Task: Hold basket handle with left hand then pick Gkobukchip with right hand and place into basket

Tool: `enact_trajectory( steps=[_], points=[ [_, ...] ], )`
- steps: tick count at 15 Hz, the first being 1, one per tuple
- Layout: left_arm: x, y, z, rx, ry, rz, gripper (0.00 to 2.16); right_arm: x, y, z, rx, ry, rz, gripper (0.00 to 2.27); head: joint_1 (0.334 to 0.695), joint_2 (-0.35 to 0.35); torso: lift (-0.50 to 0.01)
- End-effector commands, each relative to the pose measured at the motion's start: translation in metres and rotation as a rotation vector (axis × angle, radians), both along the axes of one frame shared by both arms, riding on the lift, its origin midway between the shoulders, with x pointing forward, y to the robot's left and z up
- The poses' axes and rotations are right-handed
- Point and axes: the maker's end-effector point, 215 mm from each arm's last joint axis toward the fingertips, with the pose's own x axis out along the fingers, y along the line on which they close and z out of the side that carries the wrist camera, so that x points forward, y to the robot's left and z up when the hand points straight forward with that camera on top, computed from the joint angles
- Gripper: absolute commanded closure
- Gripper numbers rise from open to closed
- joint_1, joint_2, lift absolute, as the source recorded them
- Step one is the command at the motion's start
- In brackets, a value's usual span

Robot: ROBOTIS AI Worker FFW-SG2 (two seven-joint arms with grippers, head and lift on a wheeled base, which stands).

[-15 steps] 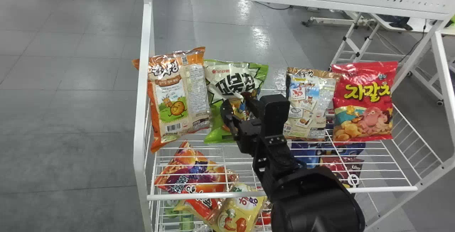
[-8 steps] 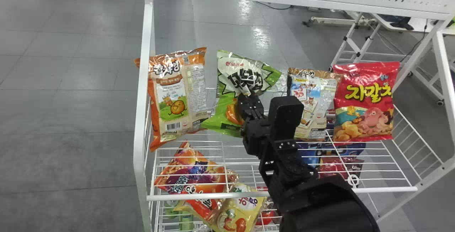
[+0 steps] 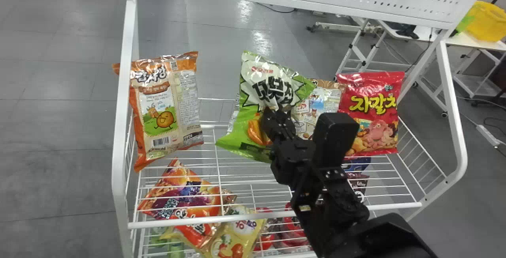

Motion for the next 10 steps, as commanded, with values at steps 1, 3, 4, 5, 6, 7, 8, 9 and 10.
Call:
enact_trajectory(
  steps=[1, 3, 4, 5, 6, 7, 8, 9, 10],
  points=[
    [-0.004, -0.006, -0.001, 0.003, 0.005, -0.013, 1.40, -0.031, 0.001, 0.003, 0.028, 0.061, 0.029, 1.95, 0.695, -0.350, -0.032],
    [-0.003, -0.010, 0.001, 0.008, -0.008, -0.022, 1.40, -0.058, 0.007, 0.004, 0.016, 0.114, 0.059, 1.95, 0.695, -0.350, -0.032],
    [-0.003, -0.011, 0.003, 0.009, -0.015, -0.026, 1.40, -0.070, 0.010, 0.001, 0.021, 0.163, 0.081, 1.95, 0.695, -0.350, -0.032],
    [-0.002, -0.012, 0.005, 0.014, -0.024, -0.028, 1.40, -0.081, 0.013, 0.000, 0.026, 0.200, 0.104, 1.95, 0.695, -0.350, -0.032],
    [-0.001, -0.014, 0.008, 0.015, -0.034, -0.032, 1.40, -0.096, 0.014, -0.004, 0.009, 0.257, 0.117, 1.95, 0.695, -0.350, -0.032],
    [0.000, -0.015, 0.011, 0.015, -0.043, -0.035, 1.40, -0.110, 0.014, -0.010, -0.008, 0.308, 0.127, 1.95, 0.695, -0.350, -0.032],
    [0.000, -0.017, 0.013, 0.018, -0.052, -0.040, 1.40, -0.130, 0.017, -0.022, -0.018, 0.390, 0.161, 1.95, 0.695, -0.350, -0.032],
    [0.000, -0.020, 0.015, 0.027, -0.061, -0.046, 1.40, -0.145, 0.016, -0.029, -0.021, 0.441, 0.177, 1.95, 0.695, -0.350, -0.032],
    [0.000, -0.022, 0.017, 0.030, -0.070, -0.051, 1.40, -0.160, 0.014, -0.036, -0.026, 0.492, 0.182, 1.95, 0.695, -0.350, -0.032]
  ],
)
